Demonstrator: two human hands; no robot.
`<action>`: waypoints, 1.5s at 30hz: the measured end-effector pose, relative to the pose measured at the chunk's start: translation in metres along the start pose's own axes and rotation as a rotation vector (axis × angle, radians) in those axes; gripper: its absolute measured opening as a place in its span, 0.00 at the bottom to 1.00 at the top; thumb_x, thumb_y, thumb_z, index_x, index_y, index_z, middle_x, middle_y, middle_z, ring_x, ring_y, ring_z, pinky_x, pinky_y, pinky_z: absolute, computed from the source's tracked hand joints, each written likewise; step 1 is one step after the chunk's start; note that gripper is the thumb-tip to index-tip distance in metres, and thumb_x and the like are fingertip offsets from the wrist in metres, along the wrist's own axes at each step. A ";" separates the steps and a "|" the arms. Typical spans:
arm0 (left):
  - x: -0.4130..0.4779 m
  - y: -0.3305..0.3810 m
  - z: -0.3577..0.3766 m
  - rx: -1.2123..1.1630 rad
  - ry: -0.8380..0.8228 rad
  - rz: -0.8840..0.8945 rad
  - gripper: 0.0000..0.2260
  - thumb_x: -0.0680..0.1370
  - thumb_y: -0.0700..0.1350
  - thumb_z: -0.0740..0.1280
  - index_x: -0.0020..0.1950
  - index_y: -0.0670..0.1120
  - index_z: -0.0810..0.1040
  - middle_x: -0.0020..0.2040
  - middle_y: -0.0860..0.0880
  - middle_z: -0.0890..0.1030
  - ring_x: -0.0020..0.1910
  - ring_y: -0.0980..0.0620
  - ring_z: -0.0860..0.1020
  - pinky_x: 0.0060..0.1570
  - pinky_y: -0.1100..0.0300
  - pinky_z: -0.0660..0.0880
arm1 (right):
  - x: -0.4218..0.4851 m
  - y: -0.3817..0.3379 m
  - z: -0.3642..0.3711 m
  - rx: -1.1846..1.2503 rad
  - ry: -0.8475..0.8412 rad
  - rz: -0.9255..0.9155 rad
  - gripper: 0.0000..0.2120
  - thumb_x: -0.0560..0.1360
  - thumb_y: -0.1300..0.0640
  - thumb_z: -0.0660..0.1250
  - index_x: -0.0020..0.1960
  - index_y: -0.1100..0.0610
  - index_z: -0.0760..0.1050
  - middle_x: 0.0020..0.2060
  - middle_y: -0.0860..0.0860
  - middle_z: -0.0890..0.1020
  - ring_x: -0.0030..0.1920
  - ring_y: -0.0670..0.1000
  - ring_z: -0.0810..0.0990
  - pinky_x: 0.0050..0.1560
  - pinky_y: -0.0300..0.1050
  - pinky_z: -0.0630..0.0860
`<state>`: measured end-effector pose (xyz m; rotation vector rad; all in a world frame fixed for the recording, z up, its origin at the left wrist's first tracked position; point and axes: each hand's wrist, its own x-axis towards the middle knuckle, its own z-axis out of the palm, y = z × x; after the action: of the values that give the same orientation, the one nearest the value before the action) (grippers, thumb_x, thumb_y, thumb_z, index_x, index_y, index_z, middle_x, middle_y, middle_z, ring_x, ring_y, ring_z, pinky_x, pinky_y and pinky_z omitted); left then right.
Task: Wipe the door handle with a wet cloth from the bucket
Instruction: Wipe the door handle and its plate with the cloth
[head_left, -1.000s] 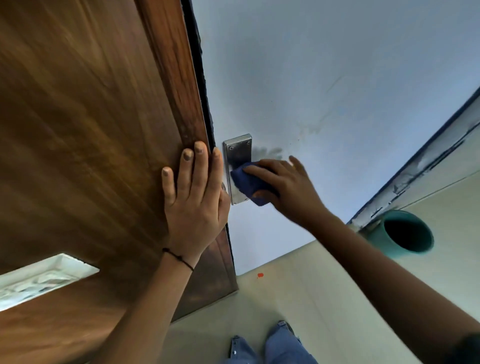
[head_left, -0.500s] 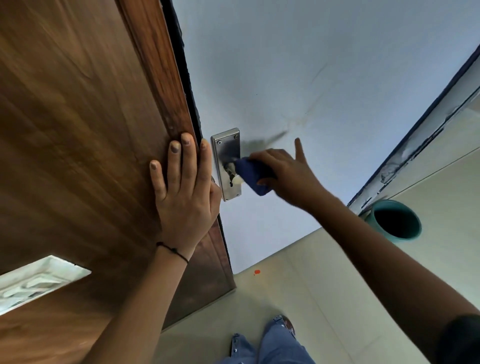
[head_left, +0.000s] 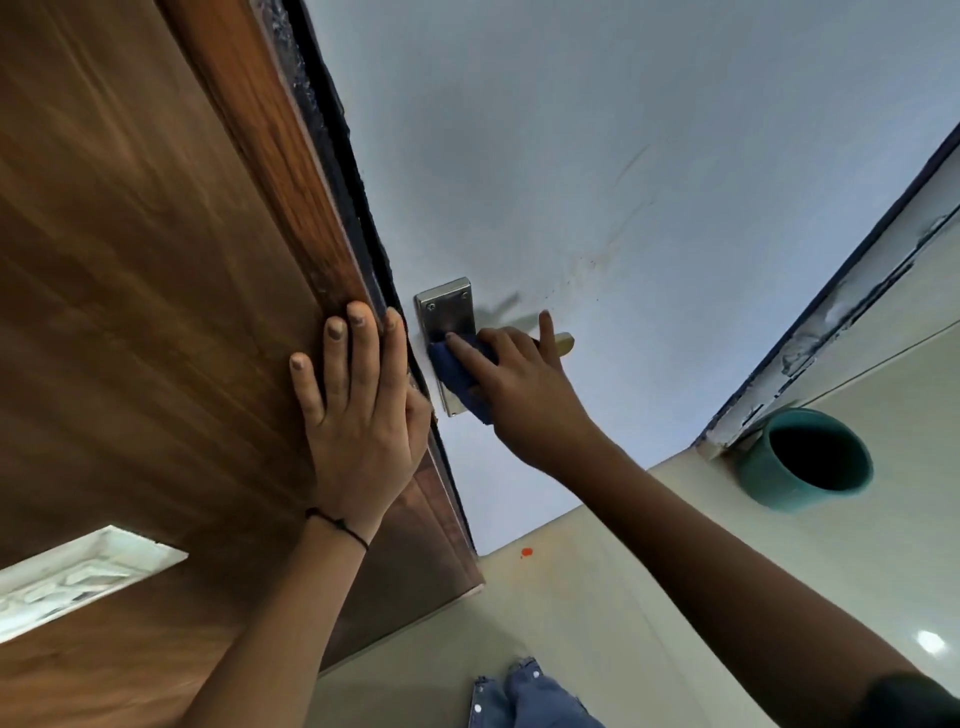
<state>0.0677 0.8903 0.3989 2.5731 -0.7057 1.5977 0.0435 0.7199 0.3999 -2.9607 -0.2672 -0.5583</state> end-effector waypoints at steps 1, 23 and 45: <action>0.000 0.001 0.000 0.003 0.002 -0.007 0.28 0.81 0.46 0.53 0.79 0.45 0.46 0.79 0.48 0.37 0.78 0.50 0.38 0.76 0.50 0.35 | 0.000 -0.002 -0.002 -0.032 0.004 -0.003 0.29 0.74 0.63 0.59 0.75 0.54 0.62 0.63 0.59 0.75 0.65 0.61 0.72 0.74 0.69 0.48; -0.008 -0.011 -0.005 0.033 -0.057 0.071 0.32 0.80 0.49 0.62 0.79 0.45 0.49 0.80 0.47 0.40 0.79 0.50 0.40 0.77 0.52 0.39 | -0.019 0.058 0.032 0.930 0.129 0.564 0.27 0.78 0.66 0.60 0.75 0.55 0.59 0.71 0.55 0.67 0.70 0.56 0.66 0.71 0.64 0.62; -0.008 -0.015 -0.011 -0.054 -0.046 0.147 0.30 0.78 0.46 0.60 0.79 0.44 0.54 0.78 0.48 0.49 0.76 0.45 0.52 0.76 0.52 0.41 | 0.002 -0.058 0.046 2.146 0.370 1.060 0.19 0.83 0.51 0.51 0.72 0.55 0.61 0.71 0.56 0.70 0.71 0.61 0.68 0.72 0.61 0.64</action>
<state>0.0614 0.9097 0.4000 2.5812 -0.9484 1.5375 0.0501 0.7838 0.3633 -0.6277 0.4619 -0.2208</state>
